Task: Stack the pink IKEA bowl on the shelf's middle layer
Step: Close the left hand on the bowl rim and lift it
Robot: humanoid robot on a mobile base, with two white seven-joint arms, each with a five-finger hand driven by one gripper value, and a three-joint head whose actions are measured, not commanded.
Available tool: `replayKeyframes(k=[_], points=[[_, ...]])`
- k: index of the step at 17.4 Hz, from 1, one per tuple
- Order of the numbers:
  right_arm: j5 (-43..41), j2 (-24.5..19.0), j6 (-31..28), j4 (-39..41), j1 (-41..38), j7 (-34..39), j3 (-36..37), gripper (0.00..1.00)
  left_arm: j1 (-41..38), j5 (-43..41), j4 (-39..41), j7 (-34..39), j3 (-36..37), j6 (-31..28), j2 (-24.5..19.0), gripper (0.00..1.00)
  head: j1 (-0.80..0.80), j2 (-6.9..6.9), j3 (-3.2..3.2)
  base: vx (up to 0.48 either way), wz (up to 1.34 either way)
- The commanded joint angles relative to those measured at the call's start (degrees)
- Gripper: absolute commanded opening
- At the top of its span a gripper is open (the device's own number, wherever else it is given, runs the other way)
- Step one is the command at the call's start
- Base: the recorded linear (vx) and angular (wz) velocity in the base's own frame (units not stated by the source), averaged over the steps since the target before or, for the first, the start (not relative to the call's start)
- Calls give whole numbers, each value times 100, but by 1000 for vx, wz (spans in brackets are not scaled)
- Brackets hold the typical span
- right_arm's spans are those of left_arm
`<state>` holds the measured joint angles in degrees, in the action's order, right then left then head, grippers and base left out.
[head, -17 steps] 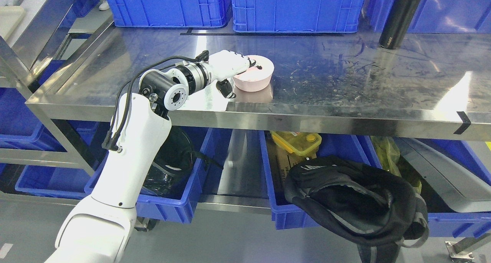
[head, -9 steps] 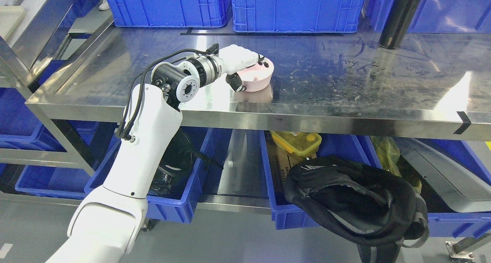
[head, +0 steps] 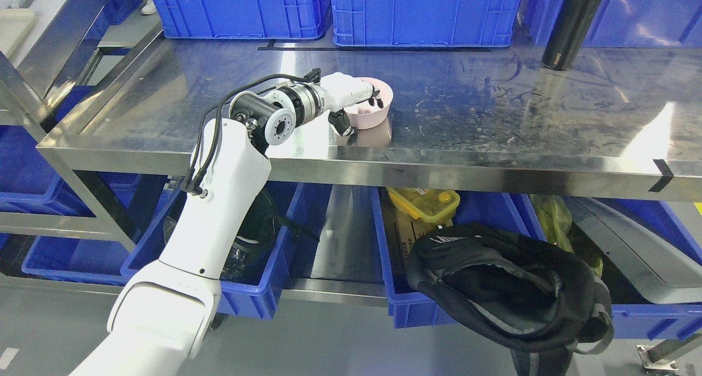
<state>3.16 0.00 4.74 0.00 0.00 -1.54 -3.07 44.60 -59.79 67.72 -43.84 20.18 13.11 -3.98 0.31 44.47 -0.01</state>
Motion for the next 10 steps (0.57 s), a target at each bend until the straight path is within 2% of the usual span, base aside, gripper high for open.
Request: replayKeyframes(k=[1, 4, 7, 10], points=[[1, 100, 1, 100, -132, 4, 0, 100, 23, -50, -523, -28, 3, 7, 292, 45, 0, 0, 0, 0, 0], [1, 100, 1, 100, -132, 4, 0, 100, 146, -50, -698, -37, -5, 33, 298, 34, 0, 0, 0, 0, 0], [1, 100, 1, 100, -132, 4, 8, 100, 181, -50, -690, -46, -321, 182, 298, 17, 0, 0, 0, 0, 0], [1, 100, 1, 100, -132, 4, 0, 100, 181, -42, -646, -37, -751, 446, 298, 10, 0, 0, 0, 0, 0]])
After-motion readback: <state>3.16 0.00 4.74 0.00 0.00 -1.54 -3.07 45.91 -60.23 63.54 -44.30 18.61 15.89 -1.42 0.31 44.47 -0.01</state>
